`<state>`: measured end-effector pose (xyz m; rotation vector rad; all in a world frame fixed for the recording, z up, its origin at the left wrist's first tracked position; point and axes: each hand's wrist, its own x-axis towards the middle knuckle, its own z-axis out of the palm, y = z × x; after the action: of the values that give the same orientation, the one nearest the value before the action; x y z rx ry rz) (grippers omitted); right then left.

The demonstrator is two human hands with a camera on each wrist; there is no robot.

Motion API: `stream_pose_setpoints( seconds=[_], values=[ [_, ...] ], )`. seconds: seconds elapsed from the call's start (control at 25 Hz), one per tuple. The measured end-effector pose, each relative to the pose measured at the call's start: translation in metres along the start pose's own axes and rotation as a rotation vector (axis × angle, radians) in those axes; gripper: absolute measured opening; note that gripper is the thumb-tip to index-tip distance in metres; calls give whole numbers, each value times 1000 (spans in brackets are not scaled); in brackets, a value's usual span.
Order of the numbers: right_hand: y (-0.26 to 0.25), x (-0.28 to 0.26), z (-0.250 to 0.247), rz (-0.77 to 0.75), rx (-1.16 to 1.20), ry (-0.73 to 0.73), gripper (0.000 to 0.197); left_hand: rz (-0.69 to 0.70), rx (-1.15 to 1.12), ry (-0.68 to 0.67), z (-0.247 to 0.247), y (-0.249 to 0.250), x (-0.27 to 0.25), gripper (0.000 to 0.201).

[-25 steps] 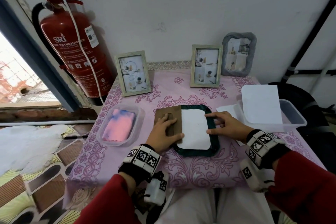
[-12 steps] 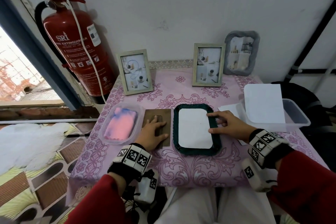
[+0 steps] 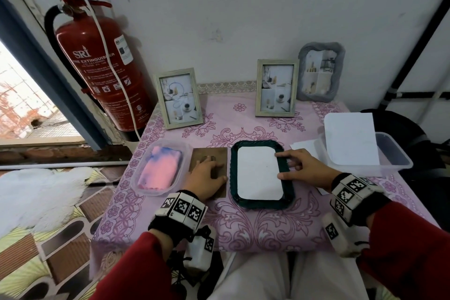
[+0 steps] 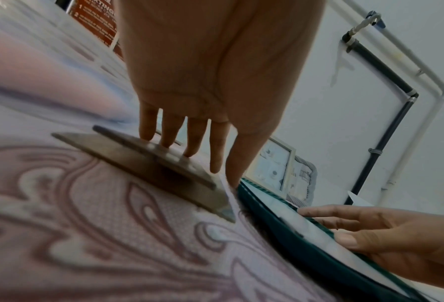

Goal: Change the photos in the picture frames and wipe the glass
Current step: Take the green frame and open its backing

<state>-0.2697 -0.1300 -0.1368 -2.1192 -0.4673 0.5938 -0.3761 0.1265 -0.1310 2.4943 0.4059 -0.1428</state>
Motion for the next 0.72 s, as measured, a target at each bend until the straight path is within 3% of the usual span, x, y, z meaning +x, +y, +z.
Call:
stream_pose_setpoints(
  seconds=[0.2, 0.48, 0.72],
  values=[
    [1, 1, 0, -4, -5, 4, 59, 42, -148, 157, 9, 17, -2, 23],
    [-1, 0, 0, 7, -14, 11, 59, -55, -8, 114, 24, 34, 2, 33],
    [-3, -3, -1, 9, -12, 6, 59, -114, -93, 171, 27, 39, 5, 32]
  ],
)
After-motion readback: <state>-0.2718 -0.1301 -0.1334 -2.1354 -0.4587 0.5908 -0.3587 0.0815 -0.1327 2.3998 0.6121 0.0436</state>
